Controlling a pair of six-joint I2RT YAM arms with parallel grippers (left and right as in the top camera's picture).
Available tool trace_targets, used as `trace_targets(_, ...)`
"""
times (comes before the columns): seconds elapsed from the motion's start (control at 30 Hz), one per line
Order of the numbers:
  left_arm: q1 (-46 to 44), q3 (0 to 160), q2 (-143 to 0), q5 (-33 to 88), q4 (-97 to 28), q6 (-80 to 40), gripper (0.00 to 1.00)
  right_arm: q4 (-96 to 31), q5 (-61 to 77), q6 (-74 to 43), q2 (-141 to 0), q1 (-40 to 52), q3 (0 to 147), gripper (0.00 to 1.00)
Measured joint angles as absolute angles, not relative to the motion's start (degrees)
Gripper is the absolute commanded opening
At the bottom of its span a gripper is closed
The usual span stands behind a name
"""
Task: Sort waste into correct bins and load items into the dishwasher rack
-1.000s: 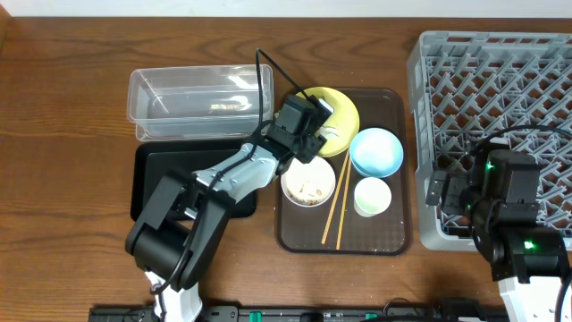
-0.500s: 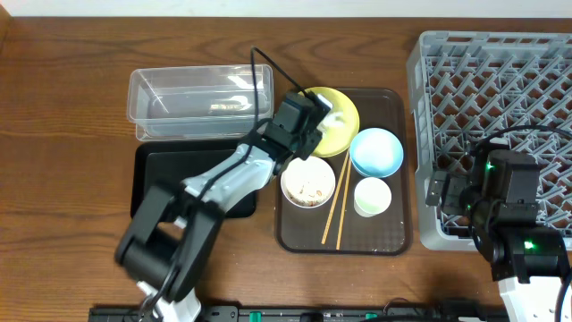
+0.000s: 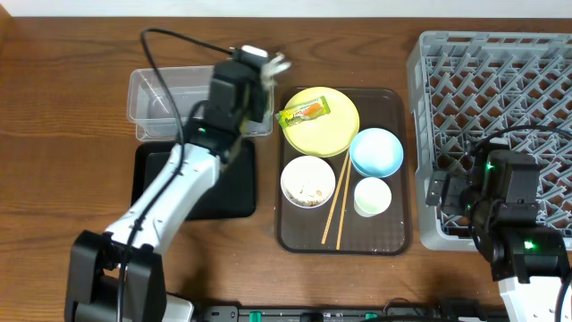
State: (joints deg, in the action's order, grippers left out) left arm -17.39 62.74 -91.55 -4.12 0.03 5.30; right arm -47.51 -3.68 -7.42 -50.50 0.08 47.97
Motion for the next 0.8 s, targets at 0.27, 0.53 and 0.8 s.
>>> trace_targets(0.27, -15.90, 62.74, -92.12, 4.95, -0.19, 7.05, 0.59, -47.51, -3.68, -7.42, -50.52, 0.08, 47.97, 0.99)
trace_targets(0.53, -23.99, 62.78, -92.07, 17.43, -8.93, 12.05, 0.89, -47.53, -3.70, -7.42, -50.50, 0.08, 47.97, 0.99)
trace_targets(0.8, -25.19, 63.81, -92.03, 20.10, -19.16, 8.03, 0.92, -47.53, -3.70, -7.42, -50.52, 0.08, 47.97, 0.99)
